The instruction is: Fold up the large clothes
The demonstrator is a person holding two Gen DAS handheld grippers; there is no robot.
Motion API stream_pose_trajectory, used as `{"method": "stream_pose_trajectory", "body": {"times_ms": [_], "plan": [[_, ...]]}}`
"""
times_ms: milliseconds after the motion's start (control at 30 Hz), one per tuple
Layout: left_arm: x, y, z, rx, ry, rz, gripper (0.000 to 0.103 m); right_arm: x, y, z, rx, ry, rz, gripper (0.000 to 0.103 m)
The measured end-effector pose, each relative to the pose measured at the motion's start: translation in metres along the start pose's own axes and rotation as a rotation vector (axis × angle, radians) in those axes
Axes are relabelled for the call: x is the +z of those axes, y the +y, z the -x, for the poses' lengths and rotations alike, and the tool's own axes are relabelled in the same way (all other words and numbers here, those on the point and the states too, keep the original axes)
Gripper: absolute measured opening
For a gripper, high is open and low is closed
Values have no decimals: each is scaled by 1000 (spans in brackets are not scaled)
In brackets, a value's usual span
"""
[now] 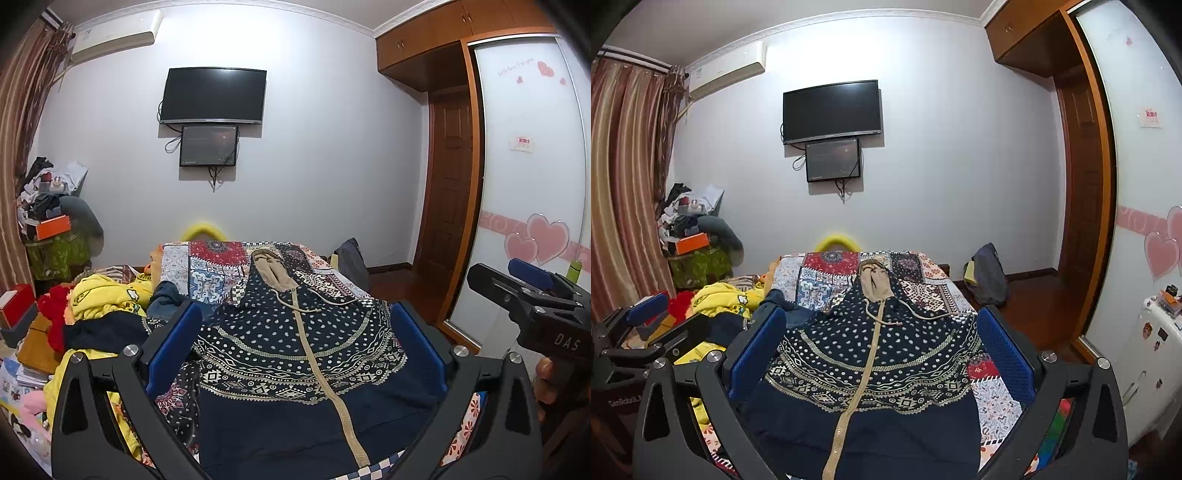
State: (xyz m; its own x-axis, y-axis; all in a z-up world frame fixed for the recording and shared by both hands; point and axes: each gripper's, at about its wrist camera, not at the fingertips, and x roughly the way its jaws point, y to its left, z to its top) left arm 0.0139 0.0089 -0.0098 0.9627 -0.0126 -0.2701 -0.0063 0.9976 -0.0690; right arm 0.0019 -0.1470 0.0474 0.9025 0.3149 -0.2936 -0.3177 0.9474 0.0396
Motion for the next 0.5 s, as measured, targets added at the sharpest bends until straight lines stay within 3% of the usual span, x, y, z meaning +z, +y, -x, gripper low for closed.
{"method": "stream_pose_trajectory", "body": {"times_ms": [500], "plan": [[1, -1, -1, 14, -3, -3, 103, 1, 1, 1, -1, 1, 1, 103]]}}
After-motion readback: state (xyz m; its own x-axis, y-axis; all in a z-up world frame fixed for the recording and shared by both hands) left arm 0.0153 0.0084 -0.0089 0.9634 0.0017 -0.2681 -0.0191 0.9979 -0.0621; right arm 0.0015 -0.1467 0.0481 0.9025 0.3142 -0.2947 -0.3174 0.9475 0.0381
